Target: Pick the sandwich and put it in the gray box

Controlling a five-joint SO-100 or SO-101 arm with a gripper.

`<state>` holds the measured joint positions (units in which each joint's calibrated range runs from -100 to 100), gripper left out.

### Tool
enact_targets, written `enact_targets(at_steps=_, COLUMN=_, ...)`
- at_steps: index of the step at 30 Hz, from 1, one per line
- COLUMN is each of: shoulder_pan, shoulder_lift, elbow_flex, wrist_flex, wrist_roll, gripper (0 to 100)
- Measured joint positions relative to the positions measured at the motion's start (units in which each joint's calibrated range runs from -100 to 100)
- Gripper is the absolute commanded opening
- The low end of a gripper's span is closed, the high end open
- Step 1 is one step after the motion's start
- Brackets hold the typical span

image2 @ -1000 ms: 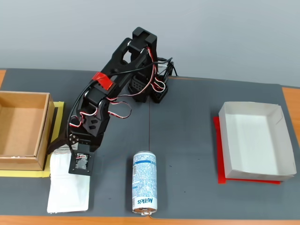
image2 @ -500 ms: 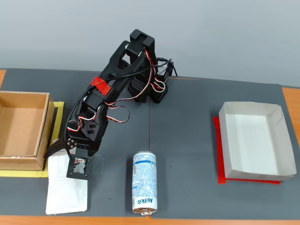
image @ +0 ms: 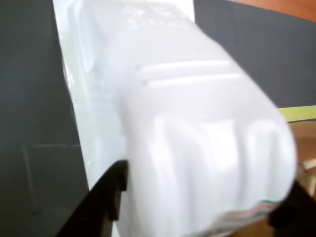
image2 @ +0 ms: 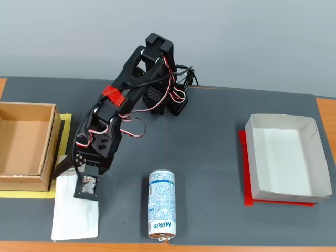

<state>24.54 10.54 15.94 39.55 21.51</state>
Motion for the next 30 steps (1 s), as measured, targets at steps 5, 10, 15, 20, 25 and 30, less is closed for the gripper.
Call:
enact_targets(at_steps=5, shoulder_pan=0.81, shoulder_lift=0.00, elbow_flex=-0.54, wrist_flex=0.00, wrist_roll=0.29, gripper=2)
enact_targets(at_steps=10, shoulder_pan=1.03, shoulder_lift=-0.08, elbow_flex=-0.72, wrist_flex=0.00, wrist_roll=0.44, gripper=2)
enact_targets(at_steps=15, shoulder_pan=1.55, shoulder_lift=-0.08, elbow_flex=-0.72, wrist_flex=0.00, wrist_roll=0.44, gripper=2)
enact_targets(at_steps=20, shoulder_pan=1.77, shoulder_lift=-0.59, elbow_flex=-0.72, wrist_flex=0.00, wrist_roll=0.15, gripper=2)
enact_targets(at_steps=25, shoulder_pan=1.03, shoulder_lift=-4.33, elbow_flex=-0.27, wrist_flex=0.00, wrist_roll=-0.05, gripper=2)
enact_targets(at_steps=30, shoulder_pan=-1.84, shoulder_lift=-7.73, elbow_flex=0.27, wrist_flex=0.00, wrist_roll=-1.17, gripper=2)
